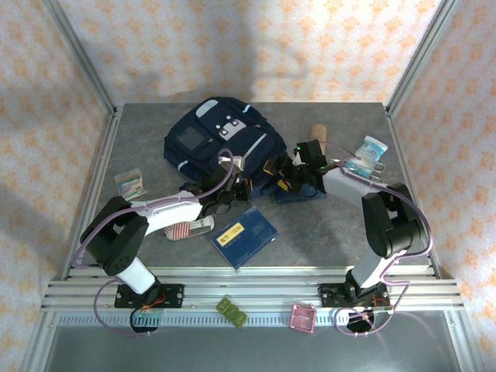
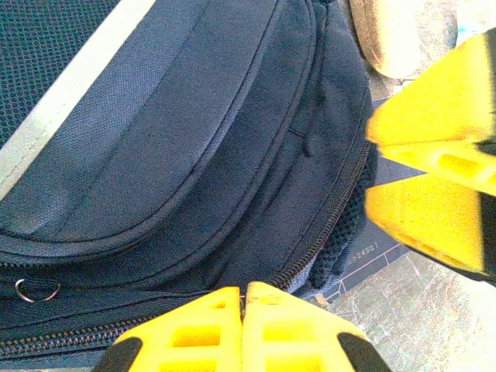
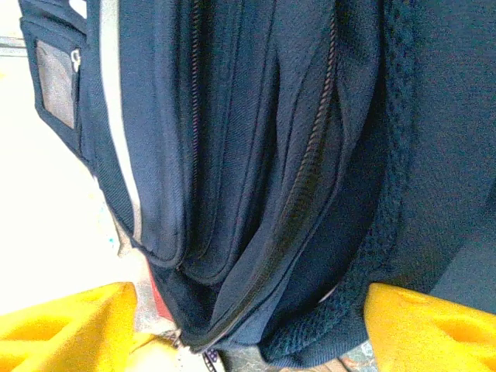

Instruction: Pack the student bag

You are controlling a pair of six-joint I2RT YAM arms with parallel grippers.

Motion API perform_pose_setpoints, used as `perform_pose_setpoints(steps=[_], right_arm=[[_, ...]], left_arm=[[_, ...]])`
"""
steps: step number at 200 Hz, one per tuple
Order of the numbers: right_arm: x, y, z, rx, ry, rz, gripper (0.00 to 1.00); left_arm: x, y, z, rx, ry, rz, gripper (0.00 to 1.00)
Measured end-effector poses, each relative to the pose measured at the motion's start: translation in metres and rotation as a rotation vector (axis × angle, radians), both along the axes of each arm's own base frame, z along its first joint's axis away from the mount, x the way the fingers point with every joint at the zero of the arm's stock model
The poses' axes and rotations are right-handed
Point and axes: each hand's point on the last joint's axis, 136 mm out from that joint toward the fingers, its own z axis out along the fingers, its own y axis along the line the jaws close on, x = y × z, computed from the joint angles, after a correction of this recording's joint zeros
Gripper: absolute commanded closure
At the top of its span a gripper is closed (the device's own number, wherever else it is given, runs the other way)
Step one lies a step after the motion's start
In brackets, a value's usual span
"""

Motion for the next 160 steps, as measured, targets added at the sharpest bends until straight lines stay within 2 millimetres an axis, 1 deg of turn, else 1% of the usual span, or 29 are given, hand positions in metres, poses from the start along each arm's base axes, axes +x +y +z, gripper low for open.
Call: perform_pose_setpoints(steps=[8,16,22,33,48,59,85,104,114,132,160], right_arm=[[0.002,0.002,-0.005,0.005,0.016,-0.003,0.39],[0.005,0.006,-0.009,0.017,0.034,-0.009,0.50],[0.007,0.009,-0.013,0.024,0.044,-0.006,0.60],[0.010,0.014,-0.019,0.036,0.062,-0.004,0.82],[0.010,0.019,-0.029,0.049,0.098,-0.001,1.00],[0.009,0.023,-0.031,0.059,0.112,0.005,1.00],[0.010,0.029,-0.027,0.082,0.108,0.016,1.00],[0.011,0.030,-0.025,0.090,0.101,0.018,1.00],[0.012,0.031,-0.023,0.095,0.098,0.014,1.00],[0.011,0.029,-0.017,0.104,0.080,0.006,1.00],[0.013,0.026,-0.003,0.125,0.037,-0.013,1.00]], left_arm=[[0.000,0.000,0.000,0.002,-0.001,-0.002,1.00],[-0.001,-0.001,0.000,0.003,-0.001,-0.006,1.00],[-0.003,-0.002,-0.001,0.005,-0.002,-0.011,1.00],[-0.005,-0.003,-0.001,0.009,-0.004,-0.016,1.00],[-0.006,0.000,-0.001,0.018,-0.010,-0.008,1.00],[-0.006,0.003,-0.001,0.030,-0.015,0.001,1.00],[-0.008,0.014,-0.002,0.078,-0.029,0.025,1.00],[-0.011,0.027,-0.001,0.119,-0.043,0.062,1.00],[-0.012,0.037,-0.001,0.138,-0.049,0.088,1.00],[-0.011,0.063,-0.003,0.161,-0.049,0.154,1.00],[-0.001,0.122,-0.008,0.188,-0.035,0.310,1.00]])
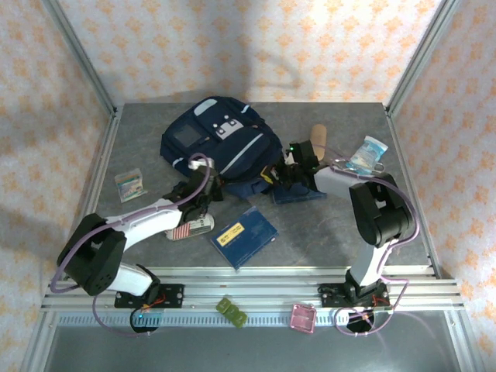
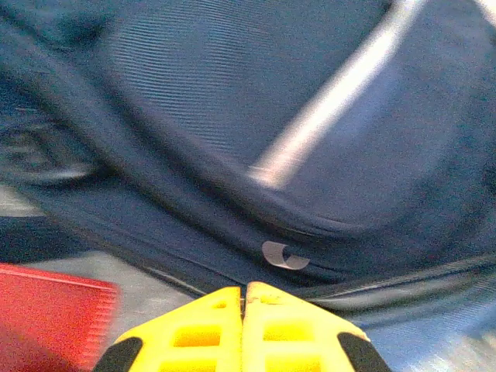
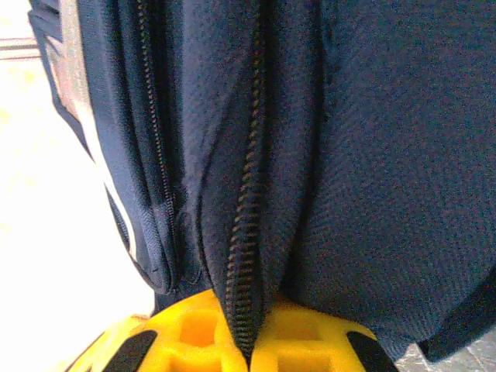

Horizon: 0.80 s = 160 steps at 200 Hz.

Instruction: Pack the student bag

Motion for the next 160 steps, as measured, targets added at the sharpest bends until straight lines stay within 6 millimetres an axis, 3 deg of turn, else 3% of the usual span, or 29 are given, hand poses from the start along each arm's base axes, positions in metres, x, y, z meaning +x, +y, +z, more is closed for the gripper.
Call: perform_pose_setpoints(steps=[49,70,94,103,123,140,160], right_arm=[[-0.001,0.003,0.014,0.055,-0.043,-0.004,1.00],[-0.002,0.010,0.019,0.070,-0.065,0.010,1.00],[-0.004,0.022,0.018,0.064,-0.087,0.045,1.00],[-0.002,0.027,0.015,0.056,-0.092,0.061,0.87],[0.006,0.033,0.004,0.024,-0.105,0.084,0.49],[0.011,0.033,0.000,-0.013,-0.122,0.106,0.32],[0.010,0.029,0.003,-0.067,-0.163,0.127,0.26]], left_arm=[[0.022,0.089,-0.002,0.002,-0.002,0.264,1.00],[0.034,0.108,0.000,0.018,0.000,0.320,0.98],[0.046,0.115,0.004,0.053,-0.002,0.339,0.95],[0.050,0.117,0.006,0.065,-0.001,0.346,0.88],[0.057,0.120,0.009,0.079,-0.003,0.350,0.55],[0.058,0.120,0.012,0.068,-0.007,0.350,0.49],[0.052,0.113,0.018,0.039,-0.015,0.319,0.46]])
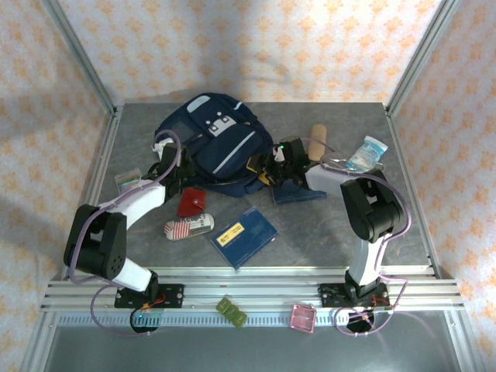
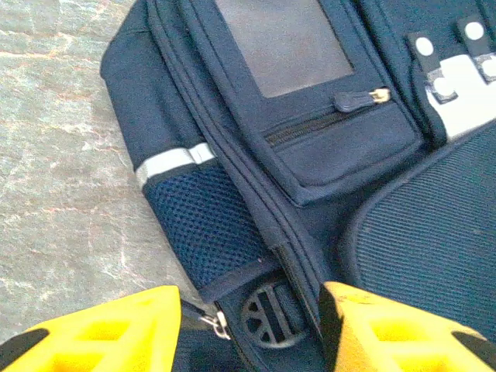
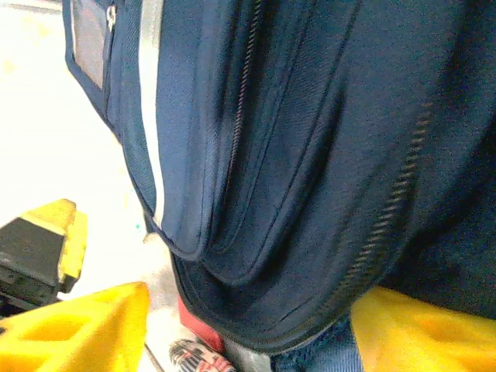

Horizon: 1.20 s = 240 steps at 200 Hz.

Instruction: Pack the student bag

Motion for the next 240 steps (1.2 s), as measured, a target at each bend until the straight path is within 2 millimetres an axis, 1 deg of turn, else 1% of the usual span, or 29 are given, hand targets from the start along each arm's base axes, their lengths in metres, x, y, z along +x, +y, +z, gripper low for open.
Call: perform_pose_setpoints(steps=[13,26,40,58,70,75,90,112,134,147,155,169,191,200,215,240], right_arm=[[-0.004,-0.008,0.006,-0.051,-0.025,0.000,0.25],[-0.007,-0.017,0.018,-0.095,-0.067,-0.002,0.25],[-0.014,-0.027,0.032,-0.126,-0.109,0.001,0.27],[-0.029,-0.035,0.046,-0.147,-0.152,0.024,0.32],[-0.043,-0.039,0.048,-0.156,-0.164,0.056,0.37],[-0.050,-0.039,0.047,-0.158,-0.161,0.072,0.39],[-0.074,-0.037,0.037,-0.175,-0.142,0.141,0.47],[-0.121,-0.025,0.008,-0.202,-0.074,0.272,0.56],[-0.169,-0.018,-0.022,-0.231,0.005,0.398,0.57],[-0.188,-0.018,-0.033,-0.247,0.041,0.442,0.59],[-0.194,-0.020,-0.038,-0.255,0.060,0.452,0.62],[-0.197,-0.024,-0.046,-0.277,0.080,0.453,0.62],[-0.190,-0.034,-0.065,-0.367,0.106,0.414,0.61],[-0.186,-0.035,-0.066,-0.377,0.114,0.405,0.61],[-0.171,-0.037,-0.063,-0.414,0.074,0.363,0.60],[-0.145,-0.045,-0.064,-0.464,0.041,0.287,0.60]], left_arm=[[-0.010,-0.008,0.008,-0.020,-0.016,-0.034,0.44],[-0.020,-0.024,0.017,-0.045,-0.035,-0.085,0.44],[-0.032,-0.049,0.027,-0.078,-0.053,-0.167,0.43],[-0.046,-0.082,0.035,-0.113,-0.056,-0.277,0.42],[-0.055,-0.102,0.034,-0.138,-0.043,-0.350,0.42],[-0.058,-0.108,0.032,-0.145,-0.036,-0.371,0.42],[-0.070,-0.125,0.022,-0.165,0.004,-0.437,0.42],[-0.085,-0.143,0.006,-0.181,0.065,-0.508,0.42],[-0.095,-0.155,-0.014,-0.187,0.130,-0.553,0.42],[-0.100,-0.158,-0.025,-0.186,0.163,-0.567,0.42],[-0.104,-0.161,-0.032,-0.186,0.185,-0.579,0.42],[-0.108,-0.168,-0.042,-0.181,0.215,-0.598,0.42],[-0.117,-0.178,-0.057,-0.168,0.261,-0.630,0.41],[-0.120,-0.181,-0.062,-0.162,0.277,-0.641,0.41],[-0.125,-0.185,-0.069,-0.156,0.299,-0.655,0.41],[-0.130,-0.190,-0.082,-0.141,0.338,-0.669,0.42]])
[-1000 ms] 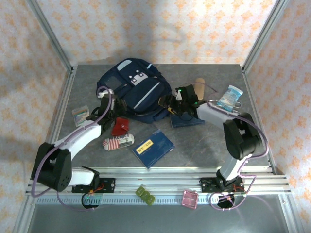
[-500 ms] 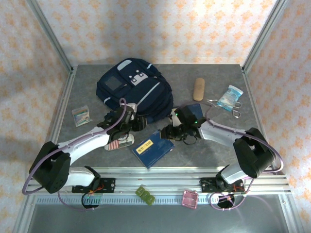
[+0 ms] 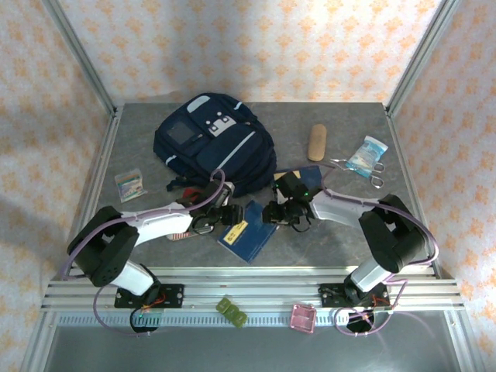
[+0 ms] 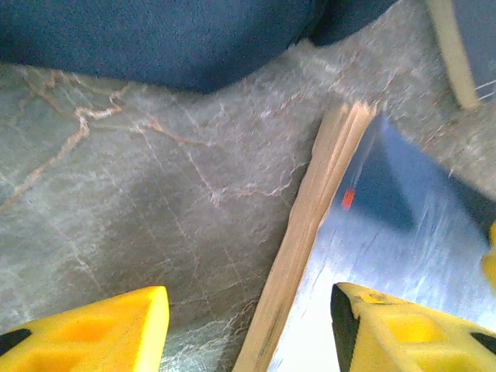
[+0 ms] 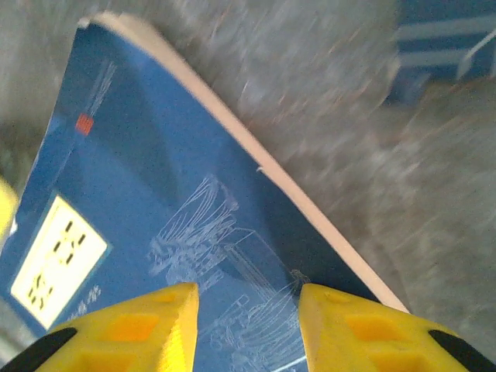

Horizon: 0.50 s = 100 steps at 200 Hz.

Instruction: Pack the student bag

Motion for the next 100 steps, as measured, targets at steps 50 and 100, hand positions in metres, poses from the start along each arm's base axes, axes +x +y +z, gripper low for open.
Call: perform_pose_setpoints(steps=[50,100], right_arm=[[0.035,-0.005,0.008,-0.024,-0.079,-0.108,0.40],[0.027,-0.025,0.048,0.064,-0.125,-0.215,0.36]], left_arm=[[-0.001,-0.019,-0.012,0.013,0.030,-0.043,0.56],[-0.006,-0.040,-0.012,-0.053,0.050,-0.073,0.85]])
